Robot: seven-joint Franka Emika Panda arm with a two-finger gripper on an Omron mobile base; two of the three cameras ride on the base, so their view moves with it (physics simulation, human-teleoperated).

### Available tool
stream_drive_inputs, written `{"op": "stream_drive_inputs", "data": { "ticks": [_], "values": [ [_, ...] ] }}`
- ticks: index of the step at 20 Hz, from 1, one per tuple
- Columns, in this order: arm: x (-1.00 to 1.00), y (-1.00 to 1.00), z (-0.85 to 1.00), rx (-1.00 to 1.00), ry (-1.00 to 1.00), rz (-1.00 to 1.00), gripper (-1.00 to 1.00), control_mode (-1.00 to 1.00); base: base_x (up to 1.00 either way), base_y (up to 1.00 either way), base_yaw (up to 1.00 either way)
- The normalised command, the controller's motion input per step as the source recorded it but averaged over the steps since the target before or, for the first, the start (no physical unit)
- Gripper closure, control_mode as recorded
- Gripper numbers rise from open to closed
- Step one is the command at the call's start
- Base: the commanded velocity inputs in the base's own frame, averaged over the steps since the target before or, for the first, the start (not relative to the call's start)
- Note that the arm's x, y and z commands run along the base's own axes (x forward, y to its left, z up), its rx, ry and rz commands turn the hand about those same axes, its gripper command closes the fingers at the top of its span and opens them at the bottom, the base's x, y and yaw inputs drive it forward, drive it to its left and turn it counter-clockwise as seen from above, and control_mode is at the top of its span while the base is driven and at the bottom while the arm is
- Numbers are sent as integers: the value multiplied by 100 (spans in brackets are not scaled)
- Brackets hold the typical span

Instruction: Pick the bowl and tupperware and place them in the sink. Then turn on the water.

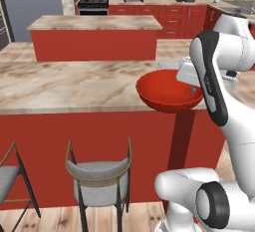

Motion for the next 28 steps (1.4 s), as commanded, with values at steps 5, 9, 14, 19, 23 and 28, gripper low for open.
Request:
{"op": "stream_drive_inputs", "data": {
  "ticks": [5, 9, 14, 19, 23, 28],
  "values": [
    [0, 0, 0, 0, 0, 0, 100, 100, -17, -79, -2],
    [0, 0, 0, 0, 0, 0, 100, 100, 1, -99, -5],
    [0, 0, 0, 0, 0, 0, 100, 100, 11, -100, -1],
    [0, 0, 0, 0, 0, 0, 100, 100, 32, -100, 0],
    [0, 0, 0, 0, 0, 0, 100, 100, 63, -94, -1],
    [0, 0, 0, 0, 0, 0, 100, 100, 91, -93, 0]
  ]
}}
